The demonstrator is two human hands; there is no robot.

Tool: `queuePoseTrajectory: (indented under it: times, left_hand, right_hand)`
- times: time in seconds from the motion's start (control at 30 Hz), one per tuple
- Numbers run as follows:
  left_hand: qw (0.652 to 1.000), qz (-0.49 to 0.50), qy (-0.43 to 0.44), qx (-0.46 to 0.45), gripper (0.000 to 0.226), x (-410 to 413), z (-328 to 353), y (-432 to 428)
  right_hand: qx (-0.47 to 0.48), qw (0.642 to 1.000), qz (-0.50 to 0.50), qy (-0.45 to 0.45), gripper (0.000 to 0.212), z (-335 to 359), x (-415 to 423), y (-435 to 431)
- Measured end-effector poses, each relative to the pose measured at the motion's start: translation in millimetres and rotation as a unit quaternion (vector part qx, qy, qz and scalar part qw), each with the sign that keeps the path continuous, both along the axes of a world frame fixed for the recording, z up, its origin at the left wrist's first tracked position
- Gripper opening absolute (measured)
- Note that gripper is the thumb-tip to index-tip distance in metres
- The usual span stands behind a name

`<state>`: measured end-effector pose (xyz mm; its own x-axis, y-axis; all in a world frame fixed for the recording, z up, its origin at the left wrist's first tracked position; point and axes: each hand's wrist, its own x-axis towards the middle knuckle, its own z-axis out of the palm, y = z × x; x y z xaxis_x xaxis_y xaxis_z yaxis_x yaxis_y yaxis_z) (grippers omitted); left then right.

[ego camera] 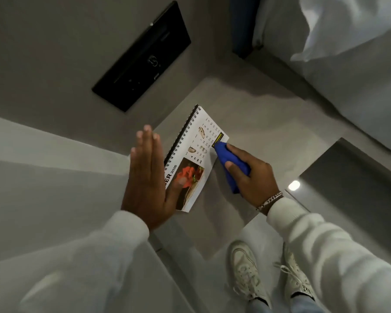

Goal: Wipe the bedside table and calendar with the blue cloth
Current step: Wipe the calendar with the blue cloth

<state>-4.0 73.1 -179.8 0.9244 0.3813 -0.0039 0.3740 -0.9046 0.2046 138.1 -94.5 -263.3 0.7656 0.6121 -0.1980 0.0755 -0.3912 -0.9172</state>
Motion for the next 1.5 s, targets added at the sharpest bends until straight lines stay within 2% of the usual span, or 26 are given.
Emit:
queuePoseTrajectory:
  times: [0.1,0.2,0.4,0.7,1.0,1.1,1.33,1.5]
  left_hand:
    - [0.995,-0.077,0.062,0.014,0.090,20.0,-6.1,21.6]
    - [0.988,-0.114,0.103,0.003,0.093,32.8,-15.9,30.3]
    - [0.988,-0.131,0.080,-0.014,0.090,35.8,-21.2,31.3]
    - [0.986,-0.140,0.078,-0.050,0.088,38.0,-15.5,27.9]
    - [0.987,-0.135,0.078,-0.049,0.089,37.9,-19.2,30.6]
    - [0.987,-0.133,0.073,-0.049,0.089,38.3,-18.9,29.8]
    - [0.986,-0.142,0.074,-0.050,0.086,36.6,-17.9,30.7]
    - [0.987,-0.137,0.078,-0.045,0.088,35.6,-19.3,30.7]
  right_hand:
    - [0.040,0.997,-0.052,0.038,0.044,-6.7,-16.9,18.9]
    - [0.077,0.988,-0.116,0.067,0.047,-10.0,-23.5,36.6]
    - [0.088,0.975,-0.191,0.078,0.048,-12.1,-26.4,64.1]
    - [0.119,0.968,-0.190,0.116,0.049,-12.6,-100.3,62.8]
    - [0.100,0.959,-0.255,0.076,0.050,-8.8,-10.4,88.8]
    - [0.090,0.966,-0.230,0.076,0.051,-11.6,-25.7,83.3]
    - [0.101,0.982,-0.143,0.069,0.054,-23.5,-120.9,59.1]
    - [0.093,0.981,-0.169,0.033,0.051,-19.8,-92.4,71.0]
